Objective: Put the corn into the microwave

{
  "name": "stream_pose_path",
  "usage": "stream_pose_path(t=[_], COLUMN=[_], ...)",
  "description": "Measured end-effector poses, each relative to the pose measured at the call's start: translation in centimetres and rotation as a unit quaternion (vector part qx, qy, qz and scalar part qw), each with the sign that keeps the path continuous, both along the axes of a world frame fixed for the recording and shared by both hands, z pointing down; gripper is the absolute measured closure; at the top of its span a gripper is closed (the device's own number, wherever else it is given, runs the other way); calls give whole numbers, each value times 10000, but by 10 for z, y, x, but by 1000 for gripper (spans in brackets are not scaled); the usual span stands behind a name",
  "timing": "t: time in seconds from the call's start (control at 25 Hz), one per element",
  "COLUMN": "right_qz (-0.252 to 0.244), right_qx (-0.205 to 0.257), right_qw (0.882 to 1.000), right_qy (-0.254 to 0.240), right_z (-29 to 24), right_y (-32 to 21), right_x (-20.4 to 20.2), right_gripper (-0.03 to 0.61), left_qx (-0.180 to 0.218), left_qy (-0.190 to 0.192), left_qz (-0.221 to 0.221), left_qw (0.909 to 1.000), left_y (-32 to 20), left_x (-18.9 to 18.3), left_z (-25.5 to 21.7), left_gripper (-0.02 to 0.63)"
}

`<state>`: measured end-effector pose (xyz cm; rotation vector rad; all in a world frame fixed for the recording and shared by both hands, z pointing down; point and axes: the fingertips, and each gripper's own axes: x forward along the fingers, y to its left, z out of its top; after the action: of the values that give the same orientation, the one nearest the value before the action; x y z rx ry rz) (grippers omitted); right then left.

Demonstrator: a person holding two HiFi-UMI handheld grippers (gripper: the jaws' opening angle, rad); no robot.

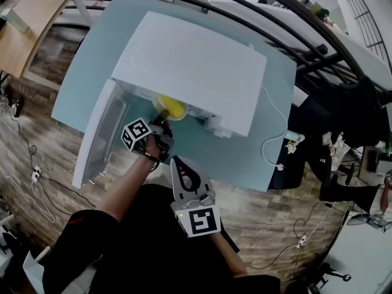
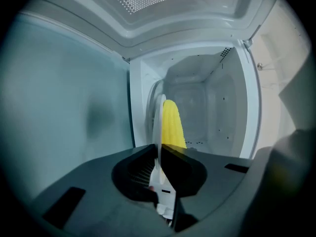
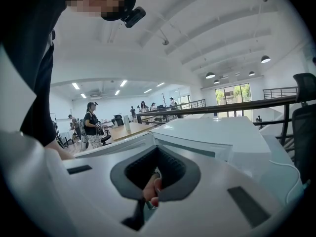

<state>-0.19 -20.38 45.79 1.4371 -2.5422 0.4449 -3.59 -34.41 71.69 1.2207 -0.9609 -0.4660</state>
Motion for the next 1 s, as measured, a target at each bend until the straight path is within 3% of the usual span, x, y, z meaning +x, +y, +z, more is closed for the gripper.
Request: stream_pose_path(t=[0.64, 1.0], right_qz=[55, 114], right_qx=[-19, -20], right_qw=[10000, 9999], right_qy=[51, 42], right_z=[2, 3], right_y=[-7, -10], right_x=[4, 4], right_gripper=[569, 569], left_qx=[-60, 110], left_qy=[-178, -387], left_qz=[53, 240], left_qw=[9998, 9989], left_y=[-15, -18], left_x=[0, -3], left_z=[10, 9], left_gripper=[588, 586])
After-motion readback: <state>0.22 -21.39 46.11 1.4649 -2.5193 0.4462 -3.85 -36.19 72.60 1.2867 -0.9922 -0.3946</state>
